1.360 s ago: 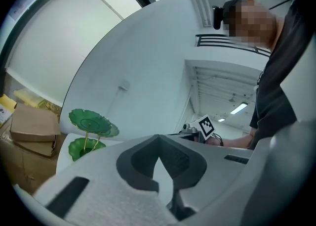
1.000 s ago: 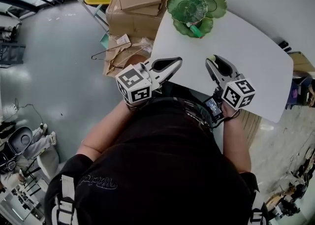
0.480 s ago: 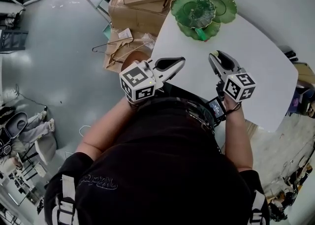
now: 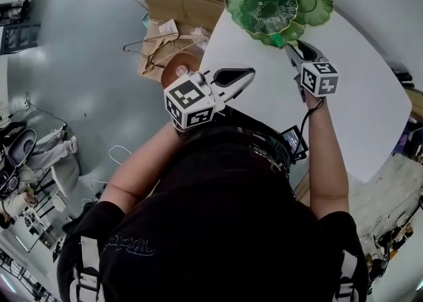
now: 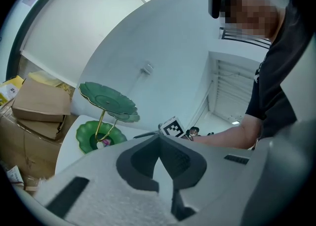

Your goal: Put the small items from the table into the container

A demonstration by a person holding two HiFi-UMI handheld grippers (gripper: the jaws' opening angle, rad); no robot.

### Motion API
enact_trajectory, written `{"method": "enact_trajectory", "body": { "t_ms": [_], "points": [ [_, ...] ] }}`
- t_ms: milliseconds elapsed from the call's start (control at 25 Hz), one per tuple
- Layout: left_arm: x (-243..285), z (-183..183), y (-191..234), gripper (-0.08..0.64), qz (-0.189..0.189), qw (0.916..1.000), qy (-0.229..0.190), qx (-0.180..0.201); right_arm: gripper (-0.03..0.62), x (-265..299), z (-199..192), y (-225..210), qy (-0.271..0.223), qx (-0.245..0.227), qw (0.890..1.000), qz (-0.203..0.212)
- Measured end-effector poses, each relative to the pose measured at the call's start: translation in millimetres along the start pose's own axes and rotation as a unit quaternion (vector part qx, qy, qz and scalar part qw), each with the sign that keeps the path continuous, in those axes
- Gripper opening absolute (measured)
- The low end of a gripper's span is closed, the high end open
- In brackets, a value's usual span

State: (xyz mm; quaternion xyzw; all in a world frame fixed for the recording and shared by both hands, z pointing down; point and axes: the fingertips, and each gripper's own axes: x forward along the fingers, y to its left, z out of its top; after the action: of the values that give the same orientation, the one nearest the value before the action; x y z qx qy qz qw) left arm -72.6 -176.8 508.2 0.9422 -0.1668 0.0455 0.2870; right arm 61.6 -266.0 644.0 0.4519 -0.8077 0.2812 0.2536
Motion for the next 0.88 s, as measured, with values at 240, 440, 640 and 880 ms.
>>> {"method": "enact_trajectory", "body": {
  "t_ms": [240,440,640,880],
  "points": [
    [0,-14,10,0.003,0.019,0.9996,0.013,-0.015,0.146,42,-39,-36,0.058,-0.012,0.998,-0.013],
    [-2,-18,14,0.003,0.029,0.9993,0.017,-0.015,0.147,48,-45,-36,0.063,-0.024,0.998,-0.011],
    [-6,-18,12,0.003,0.032,0.9993,0.012,-0.016,0.147,43,-38,-34,0.046,-0.017,0.999,-0.011],
    [-24,-10,-2,0.005,0.03,0.9996,0.002,-0.001,0.147,5,-14,-13,0.0,-0.022,1.0,-0.017]
  ]
}}
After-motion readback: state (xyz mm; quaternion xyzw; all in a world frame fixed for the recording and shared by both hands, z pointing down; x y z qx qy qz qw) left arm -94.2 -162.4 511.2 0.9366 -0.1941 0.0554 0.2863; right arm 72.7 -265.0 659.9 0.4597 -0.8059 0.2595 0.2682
